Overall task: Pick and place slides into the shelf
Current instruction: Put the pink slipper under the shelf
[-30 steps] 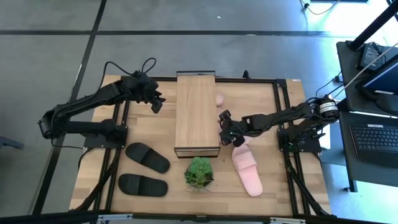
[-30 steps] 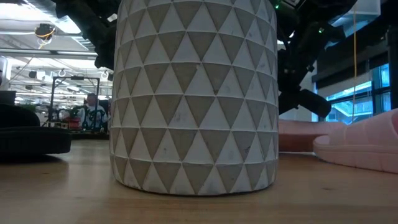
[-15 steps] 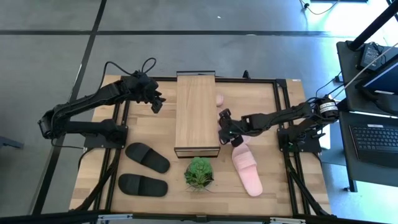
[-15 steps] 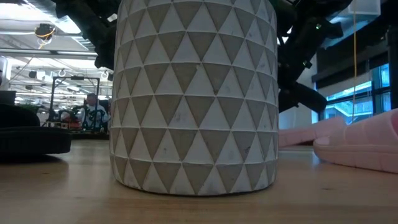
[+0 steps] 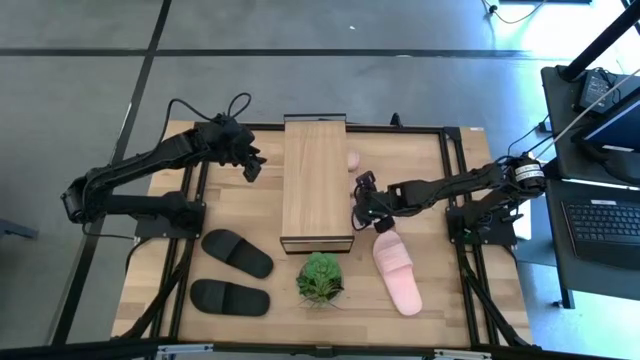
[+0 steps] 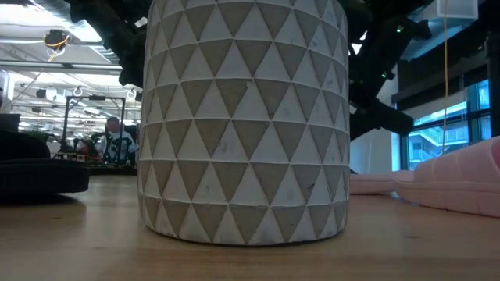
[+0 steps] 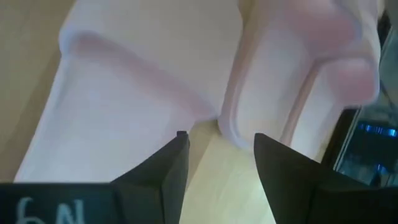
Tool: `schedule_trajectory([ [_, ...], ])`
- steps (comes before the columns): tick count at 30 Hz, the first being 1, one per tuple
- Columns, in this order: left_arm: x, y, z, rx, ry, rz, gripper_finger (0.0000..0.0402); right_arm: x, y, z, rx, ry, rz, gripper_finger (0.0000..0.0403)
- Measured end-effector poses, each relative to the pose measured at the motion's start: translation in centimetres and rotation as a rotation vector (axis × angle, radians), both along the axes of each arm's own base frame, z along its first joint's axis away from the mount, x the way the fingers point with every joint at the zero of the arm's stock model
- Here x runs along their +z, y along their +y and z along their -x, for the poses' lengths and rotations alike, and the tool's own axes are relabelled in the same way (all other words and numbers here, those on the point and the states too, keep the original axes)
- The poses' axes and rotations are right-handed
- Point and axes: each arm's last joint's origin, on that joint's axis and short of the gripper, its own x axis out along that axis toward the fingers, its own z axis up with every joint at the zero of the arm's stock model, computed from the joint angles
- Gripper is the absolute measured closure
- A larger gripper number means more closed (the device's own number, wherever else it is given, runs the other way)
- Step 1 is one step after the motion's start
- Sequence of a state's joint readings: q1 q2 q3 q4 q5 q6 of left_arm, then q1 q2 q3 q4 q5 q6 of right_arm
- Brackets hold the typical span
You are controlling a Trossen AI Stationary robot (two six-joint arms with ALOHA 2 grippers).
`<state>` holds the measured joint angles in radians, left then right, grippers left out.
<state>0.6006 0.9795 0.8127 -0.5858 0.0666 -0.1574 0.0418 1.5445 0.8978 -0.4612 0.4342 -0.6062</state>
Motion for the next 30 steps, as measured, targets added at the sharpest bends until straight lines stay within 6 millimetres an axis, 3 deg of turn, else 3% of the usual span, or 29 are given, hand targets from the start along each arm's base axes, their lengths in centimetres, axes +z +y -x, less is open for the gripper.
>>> schedule_trajectory([
  [4,0.0,0.0,0.0,-0.001,0.001,-0.001,0.0214,1.2,0.0,1.0,-0.104,-0.035,-0.049,0.0221],
  [9,0.0,0.0,0.0,-0.001,0.001,-0.001,0.0214,4.5,0.0,2.4,-0.325,-0.118,-0.197,0.0221],
  [16,0.0,0.0,0.0,0.001,0.001,0.0,0.0214,7.9,-0.8,3.9,-0.944,-0.326,-0.588,0.0221],
  [19,0.0,0.0,0.0,0.02,-0.009,0.017,0.0214,8.0,-1.2,4.4,-1.182,-0.355,-0.703,0.0221],
  [25,0.0,0.0,0.0,0.037,-0.018,0.032,0.0214,7.3,-1.0,4.9,-1.354,-0.333,-0.703,0.0221],
  [30,0.0,0.0,0.0,0.055,-0.031,0.046,0.0214,5.0,-0.8,5.5,-1.525,-0.284,-0.752,0.0221],
])
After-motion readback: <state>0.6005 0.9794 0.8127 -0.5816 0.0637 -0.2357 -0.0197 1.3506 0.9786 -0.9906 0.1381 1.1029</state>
